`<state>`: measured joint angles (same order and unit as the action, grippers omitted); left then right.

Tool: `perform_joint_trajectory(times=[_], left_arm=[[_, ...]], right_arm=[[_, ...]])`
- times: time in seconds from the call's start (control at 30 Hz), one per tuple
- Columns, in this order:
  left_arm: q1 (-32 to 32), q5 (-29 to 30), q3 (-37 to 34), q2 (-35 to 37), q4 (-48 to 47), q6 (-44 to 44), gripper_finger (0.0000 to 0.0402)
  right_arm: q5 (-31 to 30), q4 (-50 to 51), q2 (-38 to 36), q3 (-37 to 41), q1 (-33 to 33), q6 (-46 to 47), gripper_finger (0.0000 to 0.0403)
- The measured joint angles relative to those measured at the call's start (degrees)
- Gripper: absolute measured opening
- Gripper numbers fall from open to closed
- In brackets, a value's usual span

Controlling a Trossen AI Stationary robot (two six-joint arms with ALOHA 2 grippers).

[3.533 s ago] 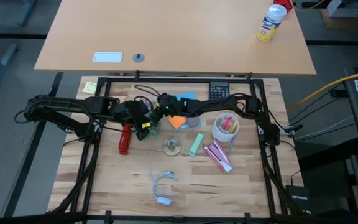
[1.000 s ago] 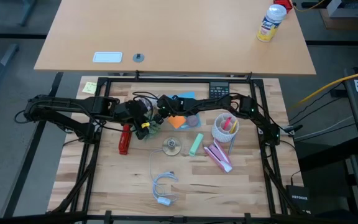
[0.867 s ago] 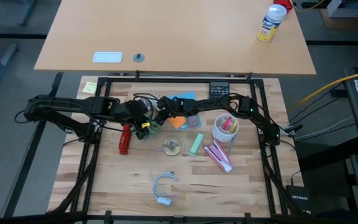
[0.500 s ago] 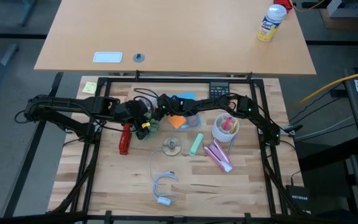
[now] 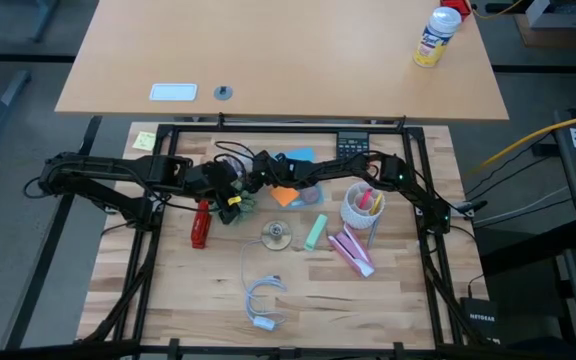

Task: Screw lightbulb
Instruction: Insert the white lightbulb into the lamp socket

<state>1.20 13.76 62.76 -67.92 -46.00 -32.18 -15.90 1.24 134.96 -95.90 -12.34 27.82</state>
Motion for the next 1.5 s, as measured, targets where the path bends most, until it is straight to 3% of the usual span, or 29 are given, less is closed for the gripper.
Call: perform_joint_trajectory(times=[0.53, 1.1, 1.5], left_arm=[[0.00, 0.00, 0.00, 0.00, 0.00, -1.08, 0.0117], [0.56, -0.01, 0.00, 0.00, 0.01, -2.41, 0.0117], [3.59, -0.02, 0.00, 0.00, -0.11, -2.64, 0.0117]], right_arm=[[0.21, 1.91, 0.00, -0.02, 0.00, -3.00, 0.0189], [2.91, 6.79, -0.35, -0.30, 0.00, -5.87, 0.0040], [7.12, 15.10, -0.38, -0.39, 0.38, -5.67, 0.0017]])
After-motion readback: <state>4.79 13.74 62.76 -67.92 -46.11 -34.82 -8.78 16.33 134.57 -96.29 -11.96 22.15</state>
